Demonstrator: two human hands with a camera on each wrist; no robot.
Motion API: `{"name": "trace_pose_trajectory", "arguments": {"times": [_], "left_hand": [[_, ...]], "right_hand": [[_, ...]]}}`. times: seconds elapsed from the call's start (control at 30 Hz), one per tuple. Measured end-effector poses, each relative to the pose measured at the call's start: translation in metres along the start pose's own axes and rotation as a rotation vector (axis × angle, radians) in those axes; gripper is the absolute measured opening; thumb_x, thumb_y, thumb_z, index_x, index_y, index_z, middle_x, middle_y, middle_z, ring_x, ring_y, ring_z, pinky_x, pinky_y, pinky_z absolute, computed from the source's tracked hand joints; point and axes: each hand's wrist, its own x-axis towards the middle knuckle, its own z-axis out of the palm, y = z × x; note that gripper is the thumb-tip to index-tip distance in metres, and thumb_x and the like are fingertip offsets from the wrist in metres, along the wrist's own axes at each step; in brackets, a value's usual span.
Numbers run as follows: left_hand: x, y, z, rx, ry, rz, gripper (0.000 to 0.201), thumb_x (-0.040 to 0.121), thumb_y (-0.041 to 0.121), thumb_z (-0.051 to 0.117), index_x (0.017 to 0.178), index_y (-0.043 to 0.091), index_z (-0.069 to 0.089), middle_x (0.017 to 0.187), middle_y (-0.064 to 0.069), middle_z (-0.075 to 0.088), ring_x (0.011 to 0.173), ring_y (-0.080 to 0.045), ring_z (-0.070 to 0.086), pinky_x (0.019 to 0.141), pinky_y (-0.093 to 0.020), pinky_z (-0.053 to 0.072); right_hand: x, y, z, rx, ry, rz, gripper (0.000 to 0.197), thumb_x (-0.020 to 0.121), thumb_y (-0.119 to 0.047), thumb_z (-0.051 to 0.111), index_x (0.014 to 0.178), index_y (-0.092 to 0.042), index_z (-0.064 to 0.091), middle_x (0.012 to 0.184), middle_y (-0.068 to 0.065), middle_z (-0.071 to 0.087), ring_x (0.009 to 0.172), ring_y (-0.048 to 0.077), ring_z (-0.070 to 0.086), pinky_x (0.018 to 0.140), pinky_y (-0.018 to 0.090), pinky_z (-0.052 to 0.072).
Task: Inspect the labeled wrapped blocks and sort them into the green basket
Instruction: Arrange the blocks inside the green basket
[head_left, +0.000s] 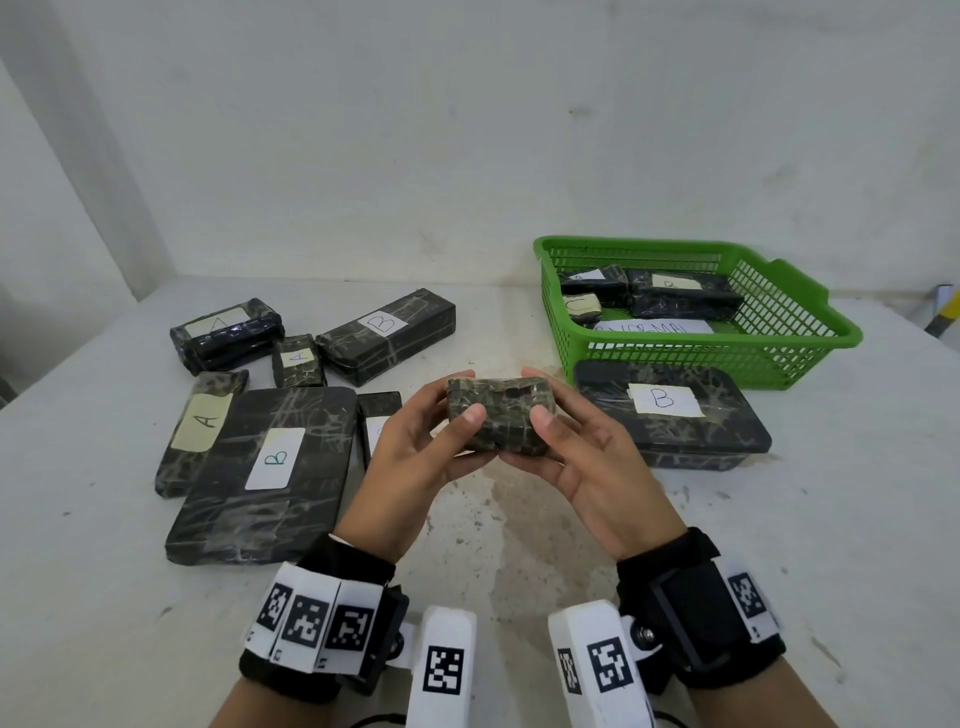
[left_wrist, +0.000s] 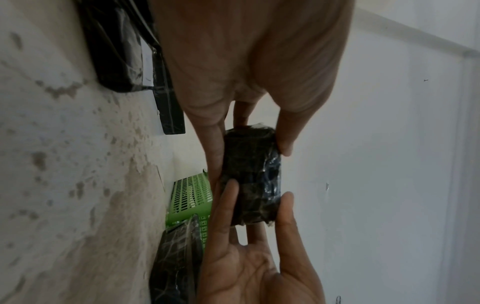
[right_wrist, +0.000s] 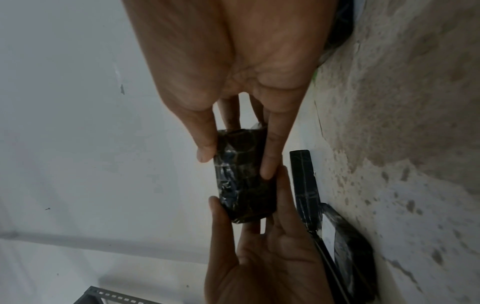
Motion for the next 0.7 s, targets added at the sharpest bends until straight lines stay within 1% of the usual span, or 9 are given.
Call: {"name": "trace_pose_trajectory", "arguments": {"times": [0.1, 0.13, 0.2, 0.27, 0.33, 0.4, 0.47, 0.53, 0.7], "left_hand": [[0.0008, -0.0003, -0.0007, 0.015, 0.015, -0.008, 0.038, 0.086, 0.021, 0.071, 0.123, 0.014, 0.060, 0.121, -0.013, 0.067, 0.109, -0.023, 0.067, 0.078, -0.030, 0.058], [0.0010, -0.0008, -0.0011, 0.017, 0.016, -0.010, 0.039, 0.086, 0.021, 0.071, 0.123, 0.014, 0.060, 0.121, -0.013, 0.067, 0.109, -0.023, 0.067, 0.078, -0.030, 0.058], [0.0013, -0.0006, -0.0011, 0.014, 0.006, -0.017, 0.041, 0.083, 0.022, 0.067, 0.123, 0.015, 0.061, 0.118, -0.010, 0.068, 0.104, -0.020, 0.069, 0.078, -0.029, 0.057], [0.0010, -0.0002, -0.0005, 0.008, 0.001, -0.028, 0.043, 0.081, 0.025, 0.064, 0.123, 0.016, 0.060, 0.117, -0.008, 0.069, 0.102, -0.018, 0.069, 0.079, -0.028, 0.057], [0.0007, -0.0004, -0.0006, 0.015, 0.010, -0.017, 0.041, 0.085, 0.023, 0.071, 0.124, 0.015, 0.060, 0.120, -0.011, 0.068, 0.105, -0.018, 0.069, 0.079, -0.029, 0.057], [0.0001, -0.0008, -0.0016, 0.031, 0.028, 0.002, 0.041, 0.084, 0.020, 0.066, 0.124, 0.013, 0.060, 0.123, -0.015, 0.065, 0.105, -0.019, 0.069, 0.079, -0.030, 0.057], [-0.0001, -0.0011, -0.0015, 0.043, 0.026, 0.010, 0.043, 0.080, 0.020, 0.062, 0.122, 0.013, 0.061, 0.123, -0.016, 0.065, 0.104, -0.019, 0.069, 0.078, -0.030, 0.058], [-0.0003, -0.0016, -0.0010, 0.058, 0.013, 0.017, 0.044, 0.080, 0.021, 0.062, 0.123, 0.013, 0.061, 0.121, -0.015, 0.065, 0.105, -0.019, 0.068, 0.079, -0.030, 0.058], [0.0004, -0.0021, 0.0013, 0.084, 0.035, 0.018, 0.040, 0.082, 0.030, 0.061, 0.119, 0.014, 0.065, 0.114, -0.011, 0.069, 0.103, -0.020, 0.069, 0.077, -0.030, 0.058]], "right_hand": [[0.0015, 0.0023, 0.0006, -0.011, 0.028, 0.024, 0.061, 0.076, -0.041, 0.076, 0.130, -0.018, 0.060, 0.126, 0.012, 0.066, 0.116, 0.029, 0.064, 0.085, 0.035, 0.058], [0.0016, 0.0025, 0.0004, -0.011, 0.039, 0.024, 0.061, 0.077, -0.043, 0.077, 0.129, -0.018, 0.060, 0.125, 0.012, 0.067, 0.116, 0.030, 0.064, 0.084, 0.034, 0.059], [0.0015, 0.0020, -0.0014, -0.020, 0.052, 0.008, 0.050, 0.081, -0.032, 0.071, 0.127, -0.016, 0.061, 0.119, 0.011, 0.070, 0.111, 0.028, 0.067, 0.082, 0.034, 0.059], [0.0006, 0.0014, -0.0018, -0.025, 0.038, -0.006, 0.044, 0.082, -0.022, 0.064, 0.125, -0.015, 0.062, 0.116, 0.013, 0.071, 0.109, 0.027, 0.068, 0.082, 0.035, 0.059], [-0.0003, 0.0017, -0.0015, -0.027, 0.023, -0.010, 0.041, 0.082, -0.018, 0.063, 0.123, -0.014, 0.063, 0.116, 0.013, 0.071, 0.107, 0.025, 0.069, 0.083, 0.037, 0.059], [-0.0002, 0.0029, -0.0001, -0.036, 0.025, -0.008, 0.041, 0.082, -0.019, 0.064, 0.122, -0.014, 0.063, 0.113, 0.012, 0.071, 0.104, 0.024, 0.069, 0.083, 0.038, 0.059], [-0.0001, 0.0037, 0.0010, -0.043, 0.028, -0.005, 0.043, 0.079, -0.026, 0.066, 0.120, -0.015, 0.064, 0.109, 0.009, 0.072, 0.102, 0.022, 0.069, 0.083, 0.038, 0.059], [-0.0003, 0.0037, 0.0015, -0.034, 0.040, -0.003, 0.044, 0.078, -0.032, 0.067, 0.118, -0.014, 0.063, 0.106, 0.007, 0.073, 0.100, 0.022, 0.069, 0.082, 0.037, 0.059], [-0.0006, 0.0032, 0.0013, -0.054, 0.071, -0.029, 0.031, 0.081, -0.021, 0.064, 0.110, -0.011, 0.065, 0.102, 0.013, 0.074, 0.096, 0.025, 0.071, 0.076, 0.037, 0.060]]}}
